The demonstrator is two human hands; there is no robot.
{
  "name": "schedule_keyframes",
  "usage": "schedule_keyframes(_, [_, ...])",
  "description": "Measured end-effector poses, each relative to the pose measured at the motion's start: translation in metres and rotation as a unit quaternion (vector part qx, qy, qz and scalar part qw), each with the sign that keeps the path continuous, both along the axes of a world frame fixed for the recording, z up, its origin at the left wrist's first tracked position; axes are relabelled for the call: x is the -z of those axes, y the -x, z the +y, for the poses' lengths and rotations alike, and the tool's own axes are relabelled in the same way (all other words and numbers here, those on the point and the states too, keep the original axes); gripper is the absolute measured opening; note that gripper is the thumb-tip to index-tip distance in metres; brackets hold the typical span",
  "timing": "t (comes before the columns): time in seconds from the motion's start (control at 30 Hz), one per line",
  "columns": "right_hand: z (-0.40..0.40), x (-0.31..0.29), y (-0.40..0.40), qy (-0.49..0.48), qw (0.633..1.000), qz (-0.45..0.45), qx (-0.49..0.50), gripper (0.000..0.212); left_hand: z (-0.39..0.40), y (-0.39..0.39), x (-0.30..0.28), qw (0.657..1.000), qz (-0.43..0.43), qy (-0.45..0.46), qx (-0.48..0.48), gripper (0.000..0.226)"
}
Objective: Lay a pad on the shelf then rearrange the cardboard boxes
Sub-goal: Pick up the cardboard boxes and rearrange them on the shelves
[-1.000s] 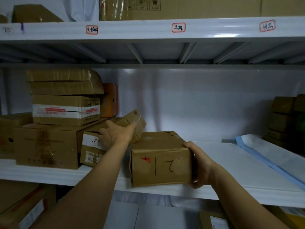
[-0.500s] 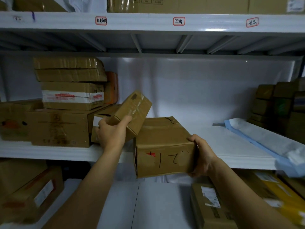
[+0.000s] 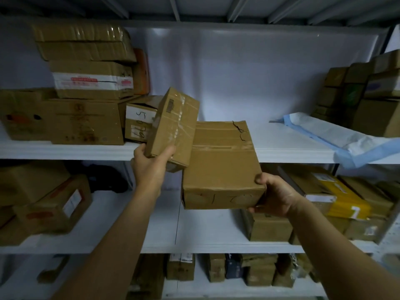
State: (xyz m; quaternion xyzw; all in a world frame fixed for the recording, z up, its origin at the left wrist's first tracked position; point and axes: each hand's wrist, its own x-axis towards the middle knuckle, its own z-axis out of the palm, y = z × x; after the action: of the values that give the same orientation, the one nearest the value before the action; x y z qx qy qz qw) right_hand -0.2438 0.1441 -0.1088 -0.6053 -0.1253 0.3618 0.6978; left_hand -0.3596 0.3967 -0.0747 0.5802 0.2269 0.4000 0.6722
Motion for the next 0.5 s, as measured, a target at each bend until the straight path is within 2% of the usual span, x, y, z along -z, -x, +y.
schedule_keyframes(0.1, [-0.018, 0.005, 0.008, 0.000, 1.000, -0.008, -0.014, 0.082, -0.012, 0.008, 0.012, 1.000, -0.009, -0.002, -0.004, 0.073])
schedule_keyframes(0.27, [-0.044, 0.017, 0.016, 0.050, 0.999, 0.013, 0.012, 0.068, -0.035, 0.010, 0.043, 1.000, 0.016, 0.015, -0.021, 0.091])
schedule_keyframes(0.4, [-0.064, 0.034, 0.025, 0.082, 0.996, 0.041, 0.023, 0.076, -0.057, 0.009, 0.077, 0.997, 0.074, 0.007, -0.019, 0.086])
schedule_keyframes(0.5, [-0.075, 0.053, 0.031, 0.117, 0.989, 0.082, 0.038, 0.068, -0.073, 0.008, 0.105, 0.990, 0.136, 0.017, -0.025, 0.088])
